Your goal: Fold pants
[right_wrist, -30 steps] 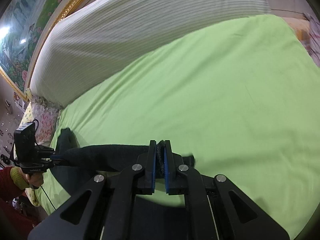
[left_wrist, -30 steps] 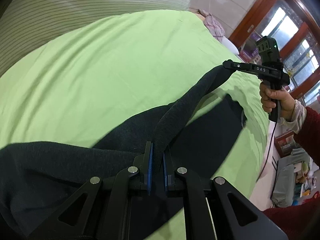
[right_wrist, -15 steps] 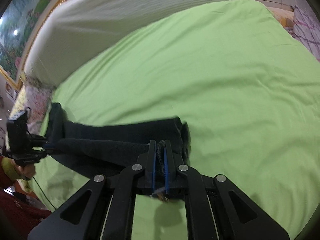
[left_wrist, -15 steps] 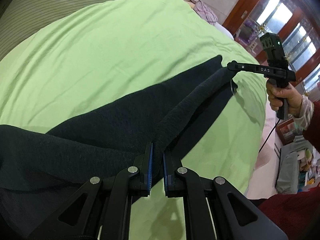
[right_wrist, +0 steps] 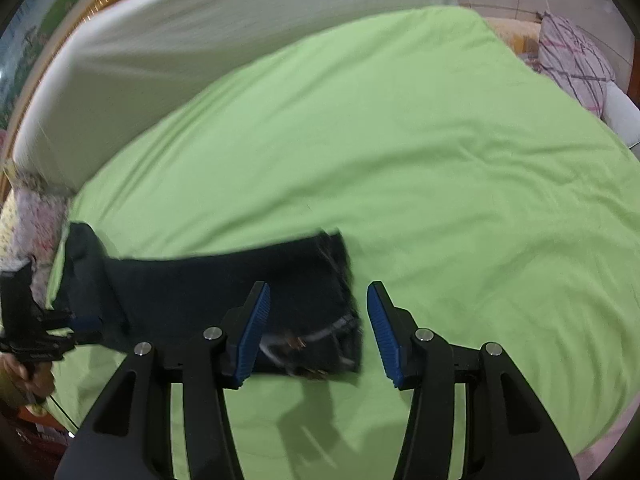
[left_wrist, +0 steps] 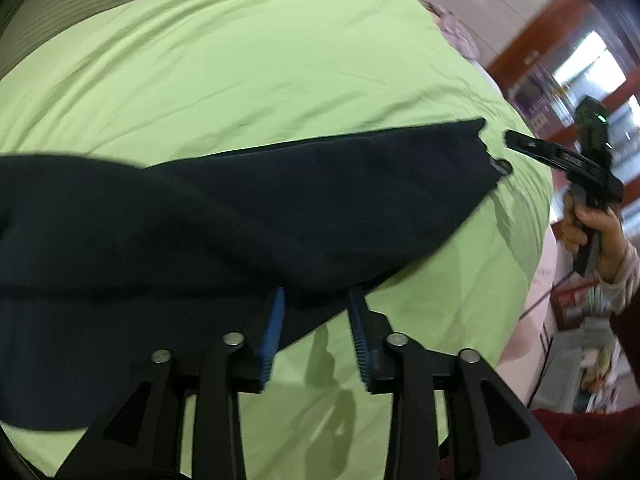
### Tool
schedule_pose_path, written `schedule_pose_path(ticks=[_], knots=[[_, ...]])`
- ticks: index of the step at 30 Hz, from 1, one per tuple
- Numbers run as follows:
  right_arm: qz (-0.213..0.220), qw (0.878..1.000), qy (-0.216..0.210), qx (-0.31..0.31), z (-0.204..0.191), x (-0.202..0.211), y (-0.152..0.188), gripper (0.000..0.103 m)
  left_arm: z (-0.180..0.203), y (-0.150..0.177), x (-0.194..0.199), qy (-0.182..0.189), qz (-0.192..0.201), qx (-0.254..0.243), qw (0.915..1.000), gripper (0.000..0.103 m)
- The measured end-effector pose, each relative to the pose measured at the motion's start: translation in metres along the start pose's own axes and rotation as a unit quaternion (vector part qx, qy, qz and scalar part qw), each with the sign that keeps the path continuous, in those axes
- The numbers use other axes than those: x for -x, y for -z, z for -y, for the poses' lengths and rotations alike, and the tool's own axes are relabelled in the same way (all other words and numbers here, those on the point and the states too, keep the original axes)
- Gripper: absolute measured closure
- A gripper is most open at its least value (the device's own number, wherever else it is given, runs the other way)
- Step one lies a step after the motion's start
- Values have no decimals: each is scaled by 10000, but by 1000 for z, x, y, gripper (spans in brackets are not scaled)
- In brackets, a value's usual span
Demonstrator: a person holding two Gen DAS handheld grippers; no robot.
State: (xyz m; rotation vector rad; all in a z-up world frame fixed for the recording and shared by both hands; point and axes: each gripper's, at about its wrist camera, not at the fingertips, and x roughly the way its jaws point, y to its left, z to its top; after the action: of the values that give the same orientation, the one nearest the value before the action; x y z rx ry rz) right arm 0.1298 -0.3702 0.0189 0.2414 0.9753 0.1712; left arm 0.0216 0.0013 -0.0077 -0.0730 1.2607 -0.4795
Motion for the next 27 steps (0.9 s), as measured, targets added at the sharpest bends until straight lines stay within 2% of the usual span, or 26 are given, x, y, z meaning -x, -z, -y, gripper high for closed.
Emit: schedule_pose_path(ticks=[2, 5, 8, 13, 18, 23, 27], knots=[[81, 9999, -99, 42, -10, 1, -5, 51, -13, 2, 8, 40, 67, 276, 9996, 65], [113, 9991, -358, 181, -30, -3, -11, 51, -29, 1, 19, -47, 98, 745, 9972, 55], [34, 9974, -637, 333, -53, -12, -14, 51, -43, -3, 28, -91, 167, 1115, 9936, 52], [-233, 9915, -1093, 666, -104, -35, -9, 51, -74, -14, 42, -139, 252, 1879, 9818, 44], [-525, 9820, -1525, 984, -151, -58, -4, 51, -120, -38, 54, -97, 354, 2921, 9557, 44], [-805, 9680, -2004, 1278, -199, -81, 1, 51, -167, -73, 62, -586, 190, 3674, 9280, 43], [-1096, 9536, -2287, 1625, -238, -101, 7, 51, -192, -103, 56, -770, -10, 4144, 9068, 43]])
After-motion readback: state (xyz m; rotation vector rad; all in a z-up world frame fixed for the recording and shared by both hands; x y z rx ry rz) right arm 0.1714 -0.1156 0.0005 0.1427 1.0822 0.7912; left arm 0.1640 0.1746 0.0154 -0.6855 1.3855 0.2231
